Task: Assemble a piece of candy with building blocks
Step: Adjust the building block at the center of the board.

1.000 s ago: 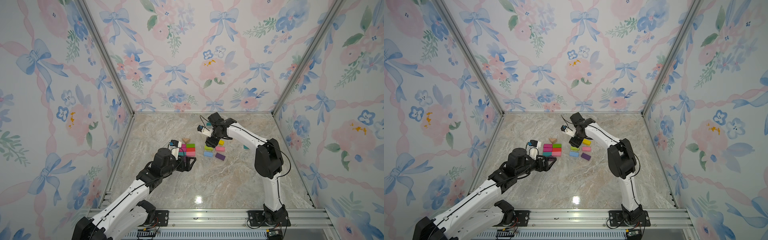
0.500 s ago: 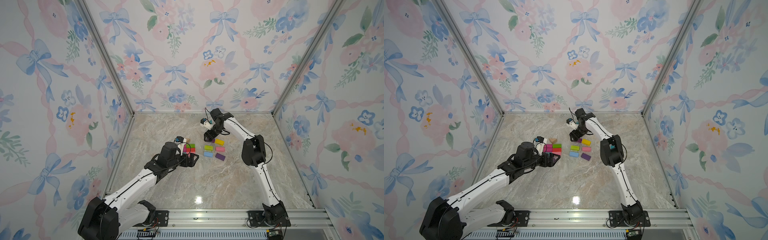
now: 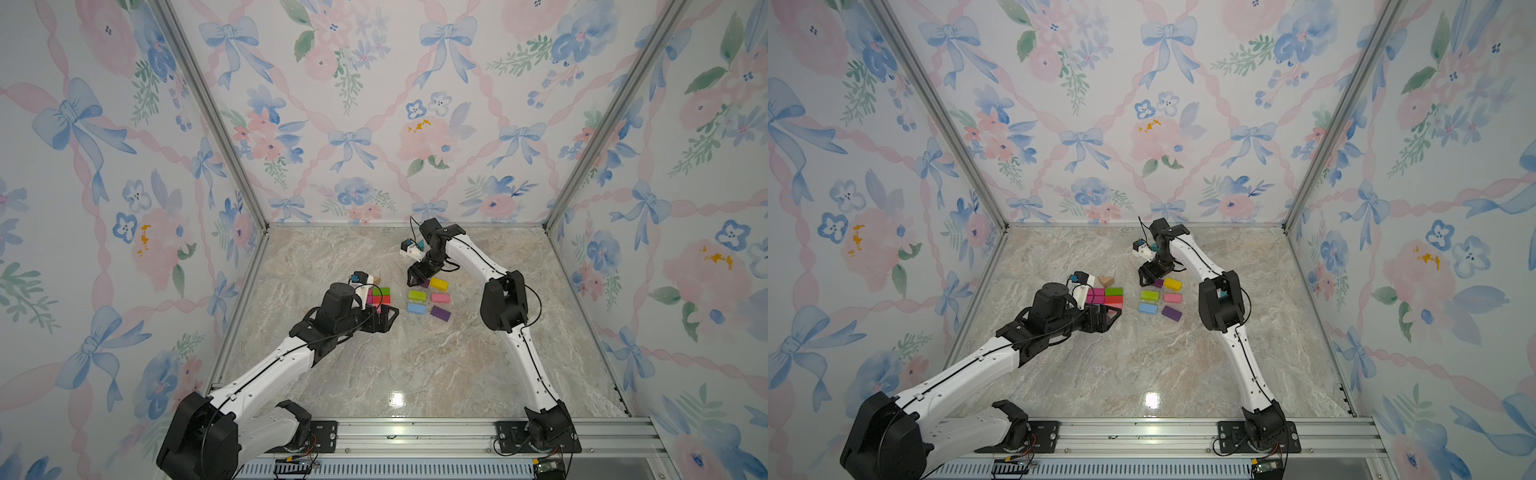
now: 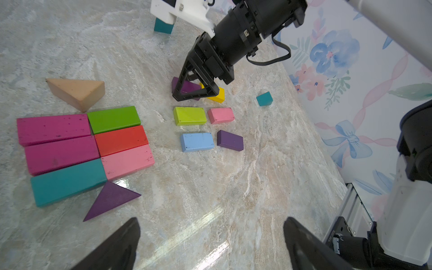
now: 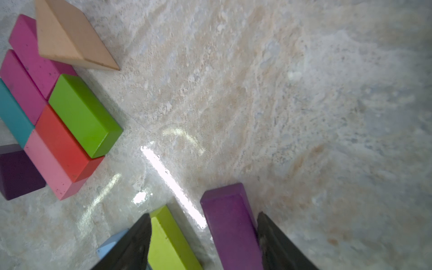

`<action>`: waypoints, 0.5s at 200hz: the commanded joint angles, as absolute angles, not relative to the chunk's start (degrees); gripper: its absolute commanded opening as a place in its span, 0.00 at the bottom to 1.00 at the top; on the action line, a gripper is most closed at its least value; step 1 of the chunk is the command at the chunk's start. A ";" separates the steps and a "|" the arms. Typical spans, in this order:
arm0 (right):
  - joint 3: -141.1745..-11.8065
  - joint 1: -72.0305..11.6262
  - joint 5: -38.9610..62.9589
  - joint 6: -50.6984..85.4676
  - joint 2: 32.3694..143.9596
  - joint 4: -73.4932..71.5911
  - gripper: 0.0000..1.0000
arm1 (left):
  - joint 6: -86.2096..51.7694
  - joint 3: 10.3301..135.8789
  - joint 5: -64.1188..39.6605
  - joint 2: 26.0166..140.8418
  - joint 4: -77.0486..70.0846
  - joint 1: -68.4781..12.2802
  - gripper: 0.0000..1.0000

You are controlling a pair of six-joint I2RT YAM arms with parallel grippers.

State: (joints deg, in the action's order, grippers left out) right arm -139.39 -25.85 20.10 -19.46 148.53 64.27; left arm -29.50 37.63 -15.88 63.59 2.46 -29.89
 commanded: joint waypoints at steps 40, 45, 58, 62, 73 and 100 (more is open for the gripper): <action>-134.08 -26.03 22.92 -20.13 146.92 65.66 0.71 | -28.72 37.54 -16.39 62.21 0.95 -29.28 0.98; -134.03 -26.15 22.94 -20.20 146.98 65.70 0.71 | -28.81 37.46 -16.35 62.14 0.88 -29.29 0.98; -134.13 -26.32 22.86 -20.43 147.12 65.91 0.70 | -28.91 37.19 -16.35 61.91 0.88 -29.23 0.98; -134.13 -26.33 22.86 -20.48 147.14 65.96 0.70 | -28.91 37.09 -16.34 61.95 0.95 -29.26 0.98; -134.21 -26.46 22.86 -20.65 147.18 65.84 0.70 | -29.00 36.85 -16.26 61.82 0.94 -29.14 0.98; -135.52 -26.82 22.77 -20.82 147.79 65.53 0.70 | -29.05 36.56 -16.26 61.67 0.81 -28.97 0.98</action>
State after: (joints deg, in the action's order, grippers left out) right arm -135.70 -26.02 22.35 -20.12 147.55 63.94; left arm -29.54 37.36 -15.86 62.72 1.37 -29.39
